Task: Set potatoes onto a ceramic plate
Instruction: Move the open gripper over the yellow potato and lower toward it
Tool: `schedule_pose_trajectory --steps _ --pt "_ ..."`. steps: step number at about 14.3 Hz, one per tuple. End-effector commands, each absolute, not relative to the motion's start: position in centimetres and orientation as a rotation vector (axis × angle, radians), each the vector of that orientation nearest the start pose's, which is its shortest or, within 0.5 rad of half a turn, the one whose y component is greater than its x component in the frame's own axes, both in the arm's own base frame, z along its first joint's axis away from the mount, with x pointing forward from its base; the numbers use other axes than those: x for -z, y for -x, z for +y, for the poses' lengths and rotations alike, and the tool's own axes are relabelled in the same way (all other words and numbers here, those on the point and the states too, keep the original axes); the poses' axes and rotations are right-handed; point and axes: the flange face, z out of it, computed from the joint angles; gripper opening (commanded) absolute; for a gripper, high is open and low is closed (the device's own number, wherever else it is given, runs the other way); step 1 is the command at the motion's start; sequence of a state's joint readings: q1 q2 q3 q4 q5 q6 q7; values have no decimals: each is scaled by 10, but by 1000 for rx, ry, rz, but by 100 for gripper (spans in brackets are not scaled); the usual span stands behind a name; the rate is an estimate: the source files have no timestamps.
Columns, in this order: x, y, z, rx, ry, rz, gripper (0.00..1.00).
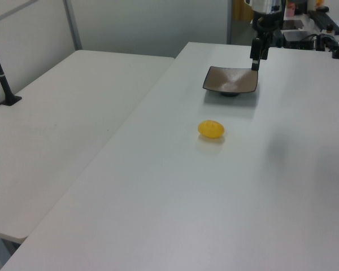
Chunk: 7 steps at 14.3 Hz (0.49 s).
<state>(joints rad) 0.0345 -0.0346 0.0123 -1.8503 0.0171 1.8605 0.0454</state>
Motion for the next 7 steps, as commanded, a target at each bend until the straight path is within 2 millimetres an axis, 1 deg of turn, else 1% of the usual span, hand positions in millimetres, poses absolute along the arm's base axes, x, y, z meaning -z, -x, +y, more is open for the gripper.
schedule_pose_trajectory --steps 1,7 --pt "-534 -553 31 93 3113 -117 100" --pt "-535 -552 32 97 3106 -100 100"
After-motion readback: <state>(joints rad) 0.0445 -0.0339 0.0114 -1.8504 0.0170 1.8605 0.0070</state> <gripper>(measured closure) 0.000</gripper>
